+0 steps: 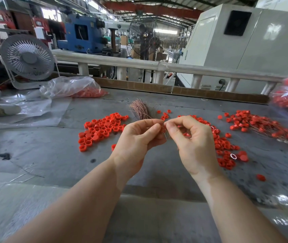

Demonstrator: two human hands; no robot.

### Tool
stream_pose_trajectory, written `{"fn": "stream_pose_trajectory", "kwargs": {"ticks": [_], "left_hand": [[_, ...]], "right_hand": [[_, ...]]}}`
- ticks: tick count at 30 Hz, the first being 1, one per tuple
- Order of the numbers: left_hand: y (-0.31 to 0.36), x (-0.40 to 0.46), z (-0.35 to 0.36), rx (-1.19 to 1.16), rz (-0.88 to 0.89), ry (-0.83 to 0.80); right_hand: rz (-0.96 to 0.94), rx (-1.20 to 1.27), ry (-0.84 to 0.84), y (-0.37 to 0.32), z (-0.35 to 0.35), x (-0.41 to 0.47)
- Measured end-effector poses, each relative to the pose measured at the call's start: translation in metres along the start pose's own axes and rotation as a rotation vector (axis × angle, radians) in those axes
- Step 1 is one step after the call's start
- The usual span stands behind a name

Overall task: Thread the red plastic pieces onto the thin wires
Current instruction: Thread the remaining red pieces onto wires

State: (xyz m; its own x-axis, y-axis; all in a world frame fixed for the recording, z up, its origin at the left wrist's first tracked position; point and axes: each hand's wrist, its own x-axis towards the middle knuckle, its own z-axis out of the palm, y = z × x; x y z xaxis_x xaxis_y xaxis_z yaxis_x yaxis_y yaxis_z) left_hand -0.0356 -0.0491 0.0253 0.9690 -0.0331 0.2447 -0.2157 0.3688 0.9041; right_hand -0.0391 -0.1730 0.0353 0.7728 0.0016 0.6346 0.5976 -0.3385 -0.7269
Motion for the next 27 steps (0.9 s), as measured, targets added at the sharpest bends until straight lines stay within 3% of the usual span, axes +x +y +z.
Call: {"fn": "stream_pose_trajectory", "kwargs": {"ticks": [8, 20, 27], "left_hand": [[0.0017, -0.0018, -0.0003, 0.142, 0.068, 0.041], [0.0078, -0.005, -0.001, 0.108, 0.031, 0.046], [0.0067, -0.0037, -0.0039, -0.036, -0.067, 0.028]], "right_hand": [[-0.01, -0.025, -0.007, 0.0007, -0.0001, -0.0011], [-0.008, -0.053, -0.034, 0.0008, 0.0008, -0.0007], [-0.083, -0.031, -0.061, -0.0045, -0.0012, -0.0023]]}}
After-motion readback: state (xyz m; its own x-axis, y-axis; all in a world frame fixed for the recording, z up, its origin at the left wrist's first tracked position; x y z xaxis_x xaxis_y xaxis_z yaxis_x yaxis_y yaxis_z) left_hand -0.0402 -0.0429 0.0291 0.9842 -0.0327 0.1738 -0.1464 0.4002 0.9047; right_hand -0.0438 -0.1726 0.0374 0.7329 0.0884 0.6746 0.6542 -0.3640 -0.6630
